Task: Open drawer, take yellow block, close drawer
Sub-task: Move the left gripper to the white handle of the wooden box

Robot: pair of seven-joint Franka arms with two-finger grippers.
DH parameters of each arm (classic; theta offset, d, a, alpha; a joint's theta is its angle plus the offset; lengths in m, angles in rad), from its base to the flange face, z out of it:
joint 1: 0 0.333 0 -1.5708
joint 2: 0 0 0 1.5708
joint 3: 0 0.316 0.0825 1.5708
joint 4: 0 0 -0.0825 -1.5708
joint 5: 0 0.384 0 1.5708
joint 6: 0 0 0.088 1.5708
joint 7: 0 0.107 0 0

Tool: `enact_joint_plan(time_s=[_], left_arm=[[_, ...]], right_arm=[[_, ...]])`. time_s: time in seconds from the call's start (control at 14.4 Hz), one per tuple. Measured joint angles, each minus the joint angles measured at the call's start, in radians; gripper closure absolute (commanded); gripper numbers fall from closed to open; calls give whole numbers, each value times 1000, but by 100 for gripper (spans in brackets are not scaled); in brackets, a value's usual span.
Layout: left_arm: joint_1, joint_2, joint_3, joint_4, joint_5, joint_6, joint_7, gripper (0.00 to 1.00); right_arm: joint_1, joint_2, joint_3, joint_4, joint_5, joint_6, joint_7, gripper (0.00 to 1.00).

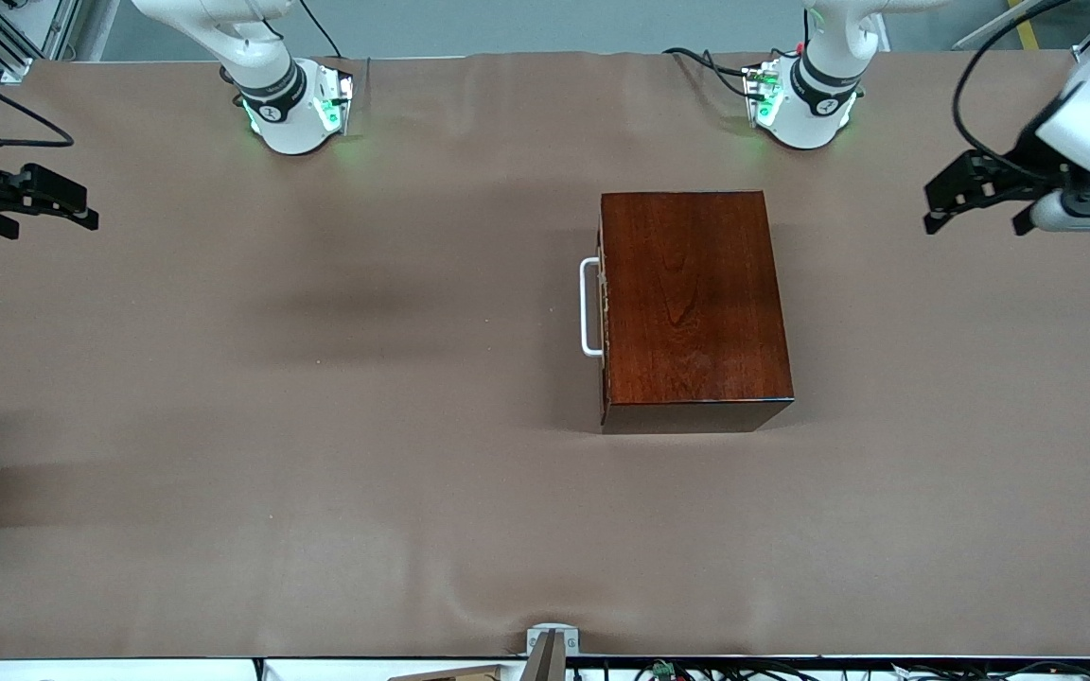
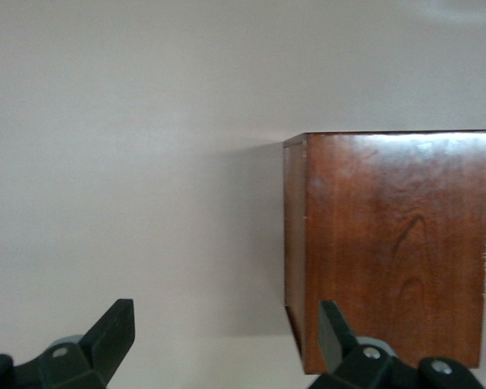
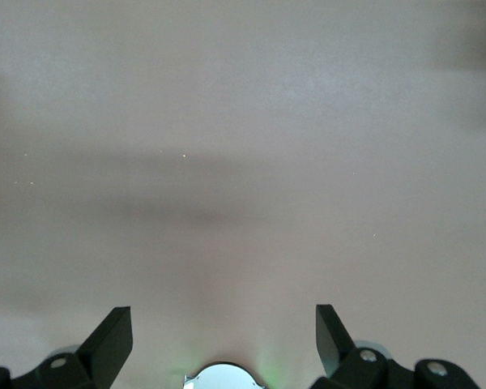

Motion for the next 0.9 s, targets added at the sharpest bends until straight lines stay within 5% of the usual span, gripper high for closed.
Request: enact_joint_plan(time_s=[0.49, 0.9], left_arm=[[-43, 80, -174, 1, 0, 3, -199, 0], [-166, 189, -199, 75, 37, 13, -261, 0]], right_arm=[[0, 0, -1, -1, 0, 0, 0, 0], [-1, 0, -1, -1, 0, -3, 0, 0]])
